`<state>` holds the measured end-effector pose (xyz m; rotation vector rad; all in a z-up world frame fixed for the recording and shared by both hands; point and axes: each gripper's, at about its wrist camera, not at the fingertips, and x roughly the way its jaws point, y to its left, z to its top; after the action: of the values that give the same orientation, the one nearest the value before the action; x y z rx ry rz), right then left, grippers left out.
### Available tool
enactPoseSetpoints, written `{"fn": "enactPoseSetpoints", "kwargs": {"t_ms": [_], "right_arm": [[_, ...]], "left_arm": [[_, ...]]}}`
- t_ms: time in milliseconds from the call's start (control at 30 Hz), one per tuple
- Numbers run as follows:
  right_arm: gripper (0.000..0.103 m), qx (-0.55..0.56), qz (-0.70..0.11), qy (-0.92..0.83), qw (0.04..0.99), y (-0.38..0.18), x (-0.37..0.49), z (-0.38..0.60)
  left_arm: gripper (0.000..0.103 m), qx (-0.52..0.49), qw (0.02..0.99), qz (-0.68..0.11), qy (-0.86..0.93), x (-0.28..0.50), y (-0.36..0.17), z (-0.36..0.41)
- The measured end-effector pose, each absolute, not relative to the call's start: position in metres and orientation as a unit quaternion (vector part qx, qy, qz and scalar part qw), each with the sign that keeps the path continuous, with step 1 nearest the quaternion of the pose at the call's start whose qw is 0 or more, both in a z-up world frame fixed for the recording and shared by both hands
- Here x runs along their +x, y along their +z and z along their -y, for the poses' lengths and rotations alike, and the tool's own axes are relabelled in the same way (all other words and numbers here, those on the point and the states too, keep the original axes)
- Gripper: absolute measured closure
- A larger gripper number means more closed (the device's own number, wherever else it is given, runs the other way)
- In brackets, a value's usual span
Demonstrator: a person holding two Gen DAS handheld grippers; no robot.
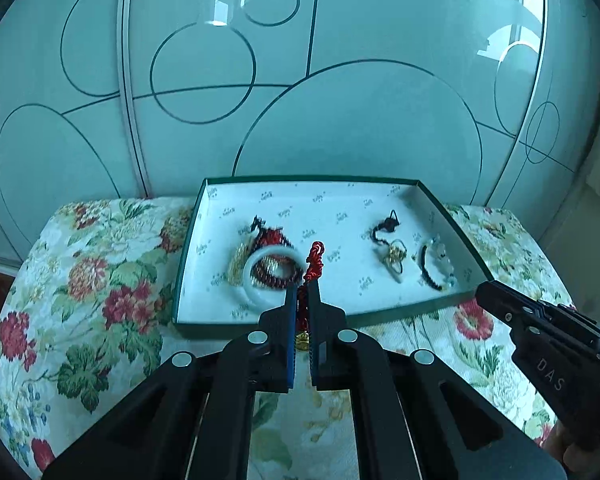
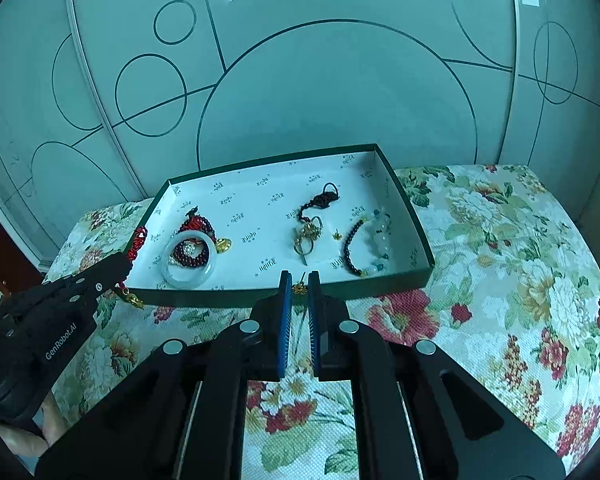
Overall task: Organize jewelry
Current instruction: 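Carry the red bead string with the left tool into the box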
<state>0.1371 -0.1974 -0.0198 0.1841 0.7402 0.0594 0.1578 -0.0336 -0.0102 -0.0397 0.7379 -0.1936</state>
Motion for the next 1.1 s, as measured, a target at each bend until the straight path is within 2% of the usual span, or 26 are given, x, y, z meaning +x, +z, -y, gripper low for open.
{"fn": "enactPoseSetpoints", "kwargs": {"t_ms": [333,1100], "right_arm": [[0.095,0.085,-0.359,0.045,0.928,-0.009,0.191,0.191],[0.095,0.066,-0.413,0.033,0.908,-0.065,0.25,0.184]], "left_arm": [[0.099,-0.016,0.933,-0.348,-0.089,0.207,0.0,0.035],[0.099,-0.006,0.919,-0.391,-0.06,0.256,-0.053,0.031]]}}
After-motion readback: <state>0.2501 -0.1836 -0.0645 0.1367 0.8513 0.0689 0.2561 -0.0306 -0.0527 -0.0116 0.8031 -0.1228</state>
